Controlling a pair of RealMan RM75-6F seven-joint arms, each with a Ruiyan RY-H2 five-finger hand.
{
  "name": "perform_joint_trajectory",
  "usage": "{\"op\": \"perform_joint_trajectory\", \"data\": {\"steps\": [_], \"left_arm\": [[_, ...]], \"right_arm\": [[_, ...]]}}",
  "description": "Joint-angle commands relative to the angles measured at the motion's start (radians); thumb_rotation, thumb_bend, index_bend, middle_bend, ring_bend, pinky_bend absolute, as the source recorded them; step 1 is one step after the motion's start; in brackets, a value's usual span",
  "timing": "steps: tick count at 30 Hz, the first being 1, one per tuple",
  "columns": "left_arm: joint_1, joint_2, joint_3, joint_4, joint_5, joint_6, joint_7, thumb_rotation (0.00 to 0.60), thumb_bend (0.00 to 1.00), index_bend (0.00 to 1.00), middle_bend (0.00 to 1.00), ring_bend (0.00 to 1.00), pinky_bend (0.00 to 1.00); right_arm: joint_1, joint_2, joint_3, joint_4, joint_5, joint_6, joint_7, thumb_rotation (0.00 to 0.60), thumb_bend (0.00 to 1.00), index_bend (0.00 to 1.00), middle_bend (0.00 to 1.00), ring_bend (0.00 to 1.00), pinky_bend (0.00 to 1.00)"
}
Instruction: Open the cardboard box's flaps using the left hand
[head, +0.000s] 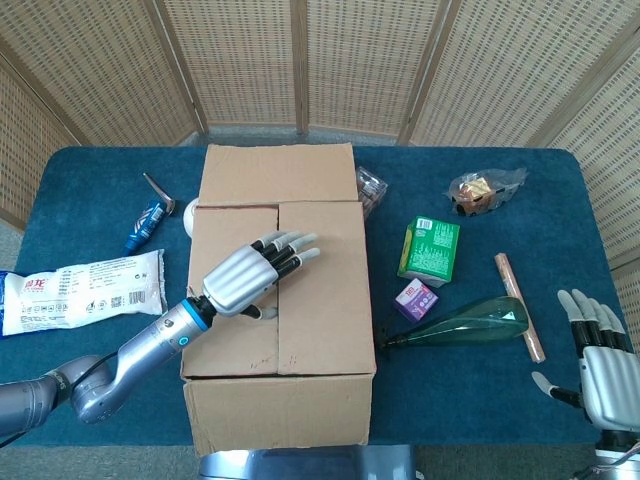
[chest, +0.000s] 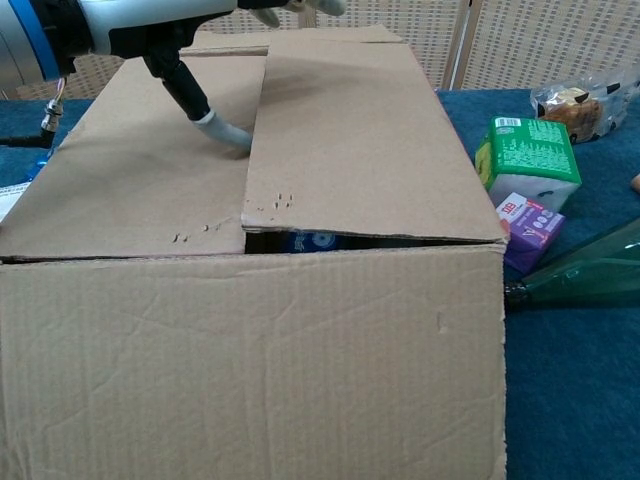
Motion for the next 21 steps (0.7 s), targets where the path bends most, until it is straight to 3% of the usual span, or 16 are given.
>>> {"op": "perform_joint_trajectory", "data": {"steps": [1, 21], "left_arm": [[-0.005, -0.009, 0.001, 0.009, -0.006, 0.005, 0.014, 0.6, 0.0, 0.0, 0.0, 0.0, 0.14], [-0.013, -0.113, -0.04, 0.081, 0.028, 0.149, 0.07, 0.6, 0.0, 0.0, 0.0, 0.0, 0.14]], "right_arm": [[0.0, 0.005, 0.0, -0.001, 0.0, -0.001, 0.006, 0.6, 0.0, 0.0, 0.0, 0.0, 0.0], [-0.006, 0.014, -0.006, -0.008, -0.018, 0.009, 0.019, 0.6, 0.0, 0.0, 0.0, 0.0, 0.0]]}}
